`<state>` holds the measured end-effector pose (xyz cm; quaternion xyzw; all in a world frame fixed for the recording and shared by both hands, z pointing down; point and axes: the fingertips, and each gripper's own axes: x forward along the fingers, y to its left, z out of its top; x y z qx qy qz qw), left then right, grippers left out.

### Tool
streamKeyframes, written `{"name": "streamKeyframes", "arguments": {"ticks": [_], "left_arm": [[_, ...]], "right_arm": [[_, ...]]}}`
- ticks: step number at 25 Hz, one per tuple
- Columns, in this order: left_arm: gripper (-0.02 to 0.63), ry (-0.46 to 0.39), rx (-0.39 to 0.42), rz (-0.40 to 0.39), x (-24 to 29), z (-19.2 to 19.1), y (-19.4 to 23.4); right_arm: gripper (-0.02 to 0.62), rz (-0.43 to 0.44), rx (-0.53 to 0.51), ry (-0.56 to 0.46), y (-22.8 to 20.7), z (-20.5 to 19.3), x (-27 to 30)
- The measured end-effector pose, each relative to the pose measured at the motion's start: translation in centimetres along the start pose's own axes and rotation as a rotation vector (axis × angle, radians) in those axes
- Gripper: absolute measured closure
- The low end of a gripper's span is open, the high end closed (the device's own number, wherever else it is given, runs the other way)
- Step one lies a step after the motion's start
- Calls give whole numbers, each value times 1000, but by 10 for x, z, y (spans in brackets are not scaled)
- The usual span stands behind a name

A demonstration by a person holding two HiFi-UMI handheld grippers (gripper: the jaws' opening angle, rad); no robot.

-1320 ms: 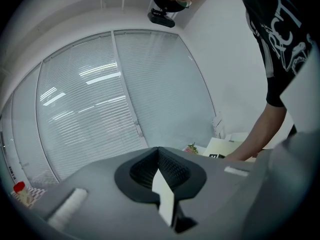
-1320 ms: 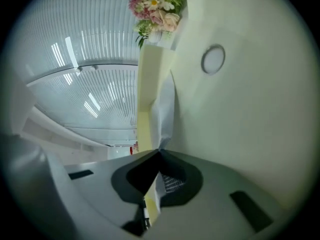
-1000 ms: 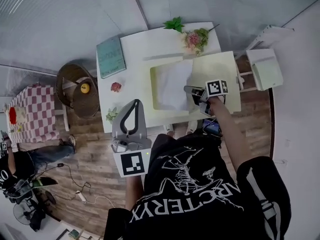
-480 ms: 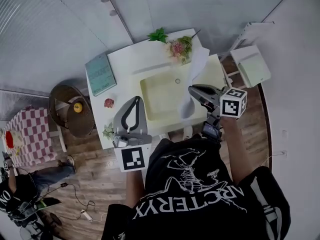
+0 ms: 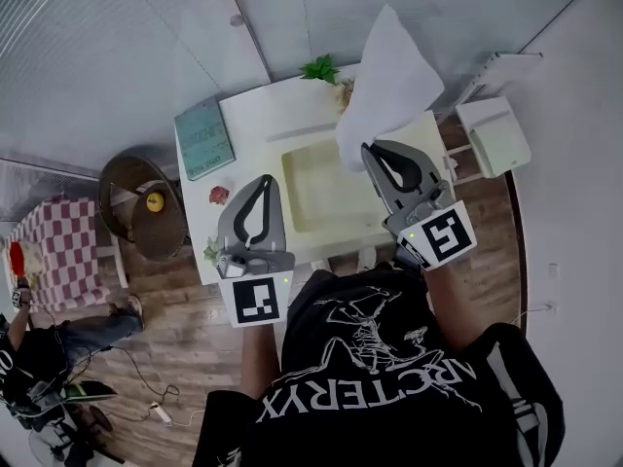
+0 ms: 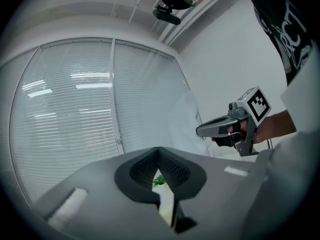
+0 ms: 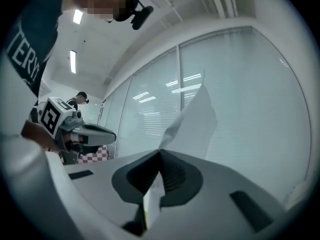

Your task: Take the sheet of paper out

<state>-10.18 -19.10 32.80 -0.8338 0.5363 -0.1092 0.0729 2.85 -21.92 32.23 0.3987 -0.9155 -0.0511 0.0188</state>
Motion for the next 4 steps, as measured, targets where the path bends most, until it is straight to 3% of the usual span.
{"name": "streamKeyframes", "arguments": {"ticks": [4], "left_arm": [[594,-6,14,11,3,2,6]], "right_arm": [[583,-10,-55,-39,5,10,2]]}}
